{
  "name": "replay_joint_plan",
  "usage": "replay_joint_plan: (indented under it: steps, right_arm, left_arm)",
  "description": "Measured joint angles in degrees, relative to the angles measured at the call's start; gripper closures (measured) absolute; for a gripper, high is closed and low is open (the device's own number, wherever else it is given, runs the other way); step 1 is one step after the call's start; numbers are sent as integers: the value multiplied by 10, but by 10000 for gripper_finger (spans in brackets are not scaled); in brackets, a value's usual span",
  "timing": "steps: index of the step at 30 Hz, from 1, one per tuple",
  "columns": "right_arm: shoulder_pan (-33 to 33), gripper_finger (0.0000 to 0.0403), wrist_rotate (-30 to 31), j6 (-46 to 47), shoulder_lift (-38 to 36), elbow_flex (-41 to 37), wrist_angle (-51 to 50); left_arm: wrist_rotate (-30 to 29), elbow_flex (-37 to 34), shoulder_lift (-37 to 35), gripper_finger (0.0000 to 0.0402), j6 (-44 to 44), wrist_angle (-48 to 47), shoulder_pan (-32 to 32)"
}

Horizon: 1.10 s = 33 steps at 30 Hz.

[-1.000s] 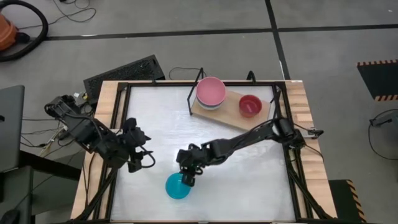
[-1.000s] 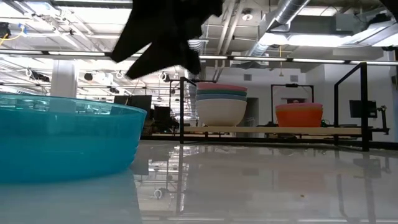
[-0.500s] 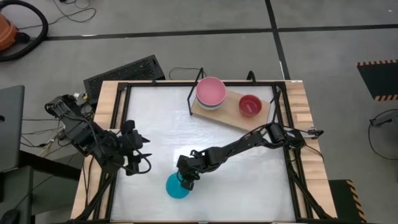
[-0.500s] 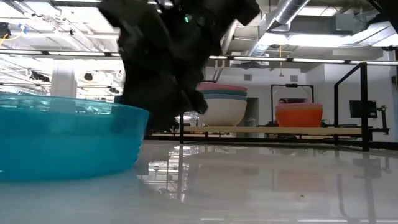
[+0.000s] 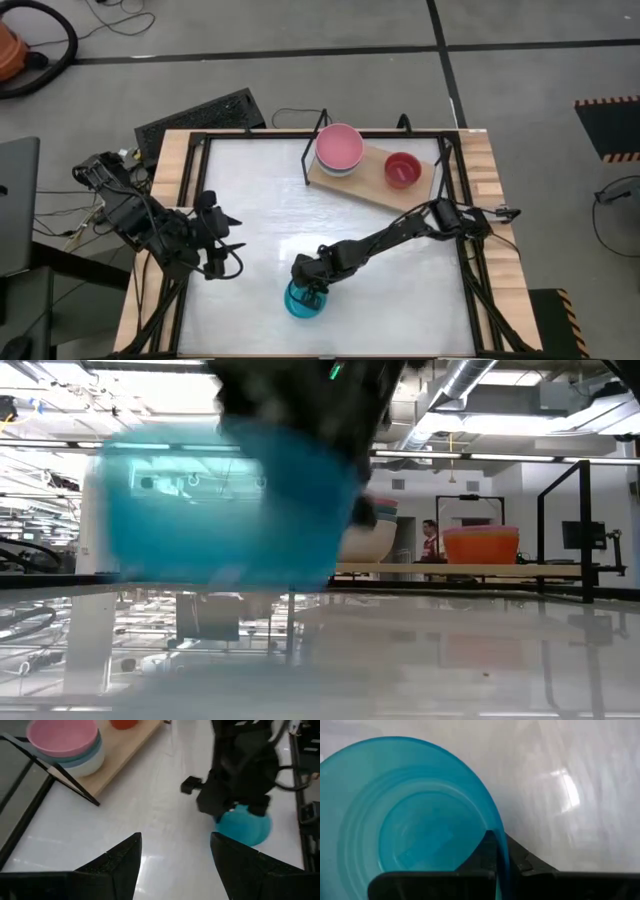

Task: Place and stack bowls onto a shelf
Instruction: Stack the light blue bowl on top of the light pink bowl on the shelf

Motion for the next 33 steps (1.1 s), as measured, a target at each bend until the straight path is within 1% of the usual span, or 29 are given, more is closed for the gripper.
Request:
replay_joint_plan:
  steps: [4,7,9,11,15,17,20,24,26,30,33]
  right_arm:
    - [-22,379,1,-13,-69,11,-85]
    - [-54,379,14,-54,-144,12,-157]
    - [-79,379,38,-79,-203,11,-207]
    - [-107,379,62,-109,-258,11,-237]
    - [-186,379,76,-160,-373,12,-290]
    - [-232,379,94,-179,-420,12,-314]
    - [-312,379,107,-213,-469,12,-342]
    - [-429,379,107,-278,-502,11,-361]
    - [-488,379,93,-325,-504,10,-367]
    - [-596,379,22,-416,-496,-23,-363]
    - [-673,379,-33,-470,-490,-74,-352]
  left_arm:
    - [-36,0,0,180,0,1,0]
    - [-65,0,0,180,2,1,3]
    - [-74,0,0,180,12,6,8]
    - [-73,0,-1,180,19,13,17]
    - [-60,0,-7,180,47,50,49]
    - [-46,0,-9,180,74,80,70]
    - [-5,0,-12,180,127,129,118]
    - [63,0,-13,180,184,184,193]
    - [91,0,-12,180,205,205,231]
    - [131,0,-9,180,232,235,299]
    - [149,0,-6,180,235,240,334]
